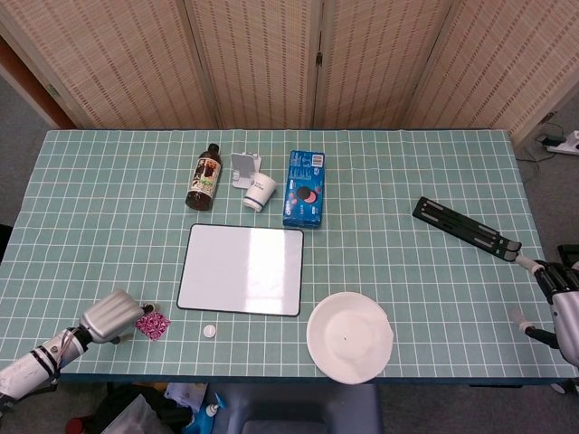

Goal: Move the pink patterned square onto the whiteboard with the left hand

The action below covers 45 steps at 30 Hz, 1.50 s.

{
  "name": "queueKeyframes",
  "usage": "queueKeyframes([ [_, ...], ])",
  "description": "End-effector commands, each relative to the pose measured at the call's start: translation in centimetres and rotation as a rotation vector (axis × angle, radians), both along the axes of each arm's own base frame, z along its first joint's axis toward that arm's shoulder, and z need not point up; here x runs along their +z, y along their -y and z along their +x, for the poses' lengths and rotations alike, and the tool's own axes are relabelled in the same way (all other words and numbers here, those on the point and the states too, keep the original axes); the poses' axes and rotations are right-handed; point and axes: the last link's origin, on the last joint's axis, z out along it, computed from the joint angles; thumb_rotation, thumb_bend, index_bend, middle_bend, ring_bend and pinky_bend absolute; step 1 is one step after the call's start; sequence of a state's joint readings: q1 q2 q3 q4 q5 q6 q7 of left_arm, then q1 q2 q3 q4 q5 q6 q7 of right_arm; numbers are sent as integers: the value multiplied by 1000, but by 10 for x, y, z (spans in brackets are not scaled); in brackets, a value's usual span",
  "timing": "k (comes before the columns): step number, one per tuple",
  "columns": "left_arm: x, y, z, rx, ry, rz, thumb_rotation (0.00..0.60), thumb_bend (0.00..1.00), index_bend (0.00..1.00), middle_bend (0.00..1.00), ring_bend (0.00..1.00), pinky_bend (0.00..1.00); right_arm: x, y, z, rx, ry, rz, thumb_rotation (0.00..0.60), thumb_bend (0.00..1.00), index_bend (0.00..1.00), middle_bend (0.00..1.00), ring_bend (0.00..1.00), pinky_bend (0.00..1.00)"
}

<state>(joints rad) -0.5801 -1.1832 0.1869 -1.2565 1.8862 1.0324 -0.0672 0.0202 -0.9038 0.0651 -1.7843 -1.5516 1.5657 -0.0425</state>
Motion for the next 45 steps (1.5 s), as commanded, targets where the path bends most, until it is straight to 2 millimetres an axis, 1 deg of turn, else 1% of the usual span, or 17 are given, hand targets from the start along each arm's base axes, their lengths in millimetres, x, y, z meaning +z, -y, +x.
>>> queueKeyframes([
  [1, -4, -2, 0, 2, -13, -3, 600, 213, 269, 992, 965, 936, 0, 0, 0, 1, 0, -1, 600, 188, 204, 264, 229, 269],
  [9, -11, -6, 0, 18, -12, -3, 600, 213, 281, 992, 965, 936, 0, 0, 1, 0, -1, 0, 600, 188, 204, 263, 229, 268],
  [28, -17, -9, -2, 32, -25, -6, 600, 221, 309, 992, 965, 936, -2, -1, 0, -6, 1, -3, 600, 188, 205, 263, 229, 268],
  [45, -21, -7, -5, 46, -11, -2, 600, 221, 332, 992, 965, 936, -2, -2, -2, -11, 3, -5, 600, 188, 205, 263, 229, 269],
])
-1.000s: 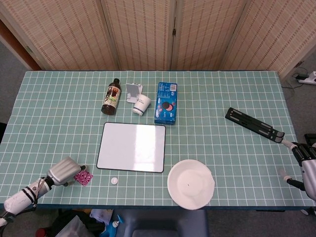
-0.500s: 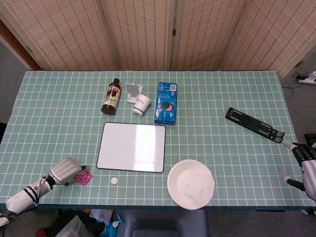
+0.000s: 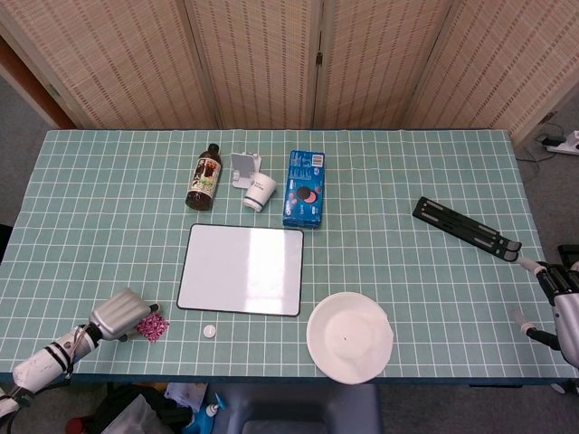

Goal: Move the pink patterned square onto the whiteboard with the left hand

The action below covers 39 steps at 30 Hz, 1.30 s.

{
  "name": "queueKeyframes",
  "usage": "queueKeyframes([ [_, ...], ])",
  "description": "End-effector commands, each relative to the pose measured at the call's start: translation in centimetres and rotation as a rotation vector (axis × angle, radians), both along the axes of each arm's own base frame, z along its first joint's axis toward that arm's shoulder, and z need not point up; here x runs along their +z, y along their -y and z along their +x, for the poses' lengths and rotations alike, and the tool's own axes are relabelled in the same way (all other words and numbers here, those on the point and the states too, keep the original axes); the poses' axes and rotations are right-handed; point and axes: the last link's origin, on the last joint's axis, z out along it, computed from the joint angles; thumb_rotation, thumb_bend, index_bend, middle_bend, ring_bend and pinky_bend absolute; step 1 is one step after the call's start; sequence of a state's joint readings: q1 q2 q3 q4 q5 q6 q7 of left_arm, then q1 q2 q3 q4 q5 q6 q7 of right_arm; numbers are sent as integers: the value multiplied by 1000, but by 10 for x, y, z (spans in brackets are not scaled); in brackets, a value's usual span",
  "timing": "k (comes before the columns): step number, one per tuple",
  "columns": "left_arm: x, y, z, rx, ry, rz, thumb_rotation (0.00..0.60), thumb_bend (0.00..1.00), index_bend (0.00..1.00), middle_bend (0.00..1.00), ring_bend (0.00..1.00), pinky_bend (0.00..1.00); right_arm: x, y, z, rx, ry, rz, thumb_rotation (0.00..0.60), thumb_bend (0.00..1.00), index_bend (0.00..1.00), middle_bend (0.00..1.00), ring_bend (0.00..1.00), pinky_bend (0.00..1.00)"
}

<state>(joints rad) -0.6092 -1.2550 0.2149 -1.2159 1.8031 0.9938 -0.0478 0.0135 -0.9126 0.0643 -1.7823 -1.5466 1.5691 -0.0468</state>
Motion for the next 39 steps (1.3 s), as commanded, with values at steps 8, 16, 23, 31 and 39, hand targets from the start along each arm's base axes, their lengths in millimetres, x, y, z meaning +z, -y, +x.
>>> queueKeyframes([
  [8, -2, 2, -3, 19, 15, 3, 600, 221, 334, 992, 965, 936, 1, -1, 0, 0, -1, -2, 600, 188, 204, 264, 229, 268],
  [16, -2, 2, -4, 25, 23, 6, 600, 223, 362, 992, 965, 936, 1, -1, 1, 0, -1, -3, 600, 188, 204, 264, 229, 269],
  [23, -3, 2, -5, 30, 27, 4, 600, 263, 385, 992, 966, 936, 2, -1, 1, 0, -2, -5, 600, 188, 204, 264, 229, 269],
  [31, 0, 2, -5, 38, 36, 14, 600, 286, 397, 993, 966, 936, 2, -1, 1, 1, -3, -5, 600, 188, 204, 264, 229, 268],
  [39, 10, 1, -5, 38, 50, 39, 600, 285, 398, 993, 966, 936, 1, -1, 2, 6, 0, -7, 600, 188, 204, 263, 229, 269],
])
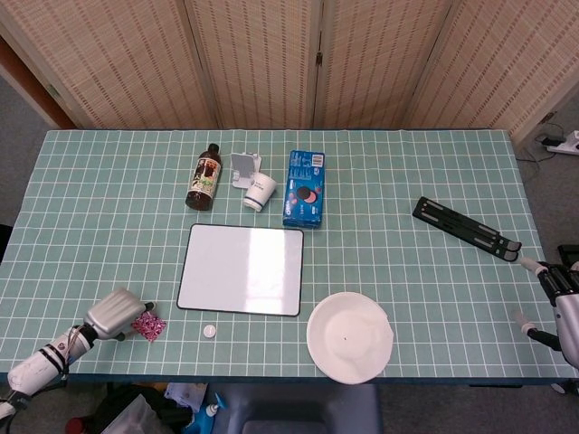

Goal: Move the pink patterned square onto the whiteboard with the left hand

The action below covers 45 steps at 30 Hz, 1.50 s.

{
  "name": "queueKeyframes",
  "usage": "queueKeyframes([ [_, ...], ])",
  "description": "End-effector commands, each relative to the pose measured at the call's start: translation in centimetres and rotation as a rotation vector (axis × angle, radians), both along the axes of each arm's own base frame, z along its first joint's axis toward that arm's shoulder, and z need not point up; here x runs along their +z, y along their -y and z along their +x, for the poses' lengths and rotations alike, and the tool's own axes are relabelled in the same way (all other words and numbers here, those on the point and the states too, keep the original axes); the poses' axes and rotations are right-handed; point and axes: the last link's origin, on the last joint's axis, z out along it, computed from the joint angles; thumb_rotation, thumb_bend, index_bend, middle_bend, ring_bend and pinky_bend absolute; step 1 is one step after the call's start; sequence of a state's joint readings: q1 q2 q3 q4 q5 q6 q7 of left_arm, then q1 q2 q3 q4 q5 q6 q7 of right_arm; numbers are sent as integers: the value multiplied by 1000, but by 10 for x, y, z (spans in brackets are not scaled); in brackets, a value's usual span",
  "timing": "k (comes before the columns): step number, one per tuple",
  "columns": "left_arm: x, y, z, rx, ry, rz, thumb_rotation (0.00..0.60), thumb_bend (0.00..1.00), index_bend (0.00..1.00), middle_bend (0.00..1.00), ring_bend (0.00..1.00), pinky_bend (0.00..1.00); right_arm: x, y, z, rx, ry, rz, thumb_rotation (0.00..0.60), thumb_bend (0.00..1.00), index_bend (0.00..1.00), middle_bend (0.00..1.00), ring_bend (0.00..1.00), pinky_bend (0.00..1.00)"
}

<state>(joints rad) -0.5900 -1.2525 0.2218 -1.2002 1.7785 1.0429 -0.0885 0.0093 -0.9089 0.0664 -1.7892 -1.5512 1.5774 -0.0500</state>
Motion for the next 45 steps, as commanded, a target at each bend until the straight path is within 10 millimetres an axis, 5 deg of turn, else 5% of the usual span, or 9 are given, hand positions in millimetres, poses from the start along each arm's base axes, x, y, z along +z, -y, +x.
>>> queueKeyframes([
  [1, 3, -1, 0, 1, 6, 9, 600, 286, 398, 993, 966, 936, 0, 0, 0, 2, 1, 0, 600, 188, 204, 263, 229, 268],
  [11, 26, -17, 19, 19, 101, 70, 600, 286, 392, 993, 965, 936, 0, 1, -1, 5, 3, -2, 600, 188, 204, 264, 229, 269],
  [19, 33, -43, 63, -42, 199, 104, 600, 285, 385, 993, 965, 936, 1, 2, -1, 8, 4, -2, 600, 188, 205, 264, 229, 268],
  [31, -10, -69, 126, -106, 241, 35, 600, 285, 364, 993, 963, 936, 3, -1, -3, 1, 5, -10, 600, 188, 204, 263, 229, 268],
  [45, -53, -93, 150, -94, 143, 12, 600, 285, 328, 993, 962, 936, 4, 0, -7, -10, 8, -13, 600, 188, 204, 264, 229, 268],
])
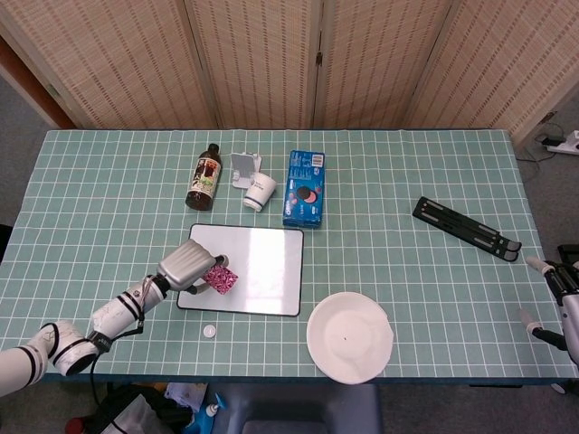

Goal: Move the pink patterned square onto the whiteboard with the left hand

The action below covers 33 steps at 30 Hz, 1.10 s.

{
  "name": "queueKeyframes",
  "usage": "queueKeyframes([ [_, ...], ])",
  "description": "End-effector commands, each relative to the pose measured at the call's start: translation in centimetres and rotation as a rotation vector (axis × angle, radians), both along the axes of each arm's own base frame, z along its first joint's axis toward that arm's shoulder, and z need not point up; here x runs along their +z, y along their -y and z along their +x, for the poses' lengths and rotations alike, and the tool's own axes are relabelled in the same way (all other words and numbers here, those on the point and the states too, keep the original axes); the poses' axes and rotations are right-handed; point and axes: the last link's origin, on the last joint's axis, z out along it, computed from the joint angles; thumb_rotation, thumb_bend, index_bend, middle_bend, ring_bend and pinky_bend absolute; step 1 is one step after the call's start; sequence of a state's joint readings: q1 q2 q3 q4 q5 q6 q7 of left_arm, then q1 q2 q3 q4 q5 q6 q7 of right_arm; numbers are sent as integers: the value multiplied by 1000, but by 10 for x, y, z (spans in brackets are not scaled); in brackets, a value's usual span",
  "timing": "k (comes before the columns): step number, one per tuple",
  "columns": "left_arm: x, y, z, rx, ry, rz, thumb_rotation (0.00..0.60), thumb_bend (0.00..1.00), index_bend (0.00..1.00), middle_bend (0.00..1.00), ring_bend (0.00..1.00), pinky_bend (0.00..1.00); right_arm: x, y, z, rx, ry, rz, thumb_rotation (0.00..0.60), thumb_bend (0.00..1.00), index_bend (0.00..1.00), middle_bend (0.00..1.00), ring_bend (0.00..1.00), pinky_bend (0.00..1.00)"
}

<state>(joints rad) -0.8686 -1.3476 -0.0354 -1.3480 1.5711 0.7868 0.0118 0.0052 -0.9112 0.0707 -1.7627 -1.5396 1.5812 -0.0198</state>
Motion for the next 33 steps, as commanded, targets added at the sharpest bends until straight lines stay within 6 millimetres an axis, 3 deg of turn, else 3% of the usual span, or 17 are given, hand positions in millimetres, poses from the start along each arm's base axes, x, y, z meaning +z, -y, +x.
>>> queueKeyframes([
  [1, -9, -6, 4, -1, -37, 3, 600, 285, 325, 993, 962, 936, 0, 0, -1, 0, 1, -1, 600, 188, 205, 264, 229, 269],
  [6, -16, -10, 1, 26, -72, 5, 600, 286, 282, 993, 961, 936, 1, -2, -2, -3, 2, -6, 600, 188, 204, 263, 229, 269],
  [11, -11, -7, -4, 39, -82, 19, 600, 285, 200, 993, 958, 936, 4, -5, -3, -10, 3, -18, 600, 188, 204, 264, 229, 268],
  [22, 30, 42, -28, -98, -56, 0, 600, 286, 311, 993, 959, 936, 2, -4, -4, -2, 7, -11, 600, 188, 204, 263, 229, 269],
  [28, 37, 68, -37, -204, -67, -58, 600, 285, 337, 994, 960, 936, -1, 0, -2, 8, 10, -2, 600, 188, 204, 264, 229, 268],
  [33, 31, 82, -40, -252, -64, -102, 600, 285, 345, 993, 960, 936, -3, 2, -1, 13, 10, 5, 600, 188, 205, 264, 229, 269],
])
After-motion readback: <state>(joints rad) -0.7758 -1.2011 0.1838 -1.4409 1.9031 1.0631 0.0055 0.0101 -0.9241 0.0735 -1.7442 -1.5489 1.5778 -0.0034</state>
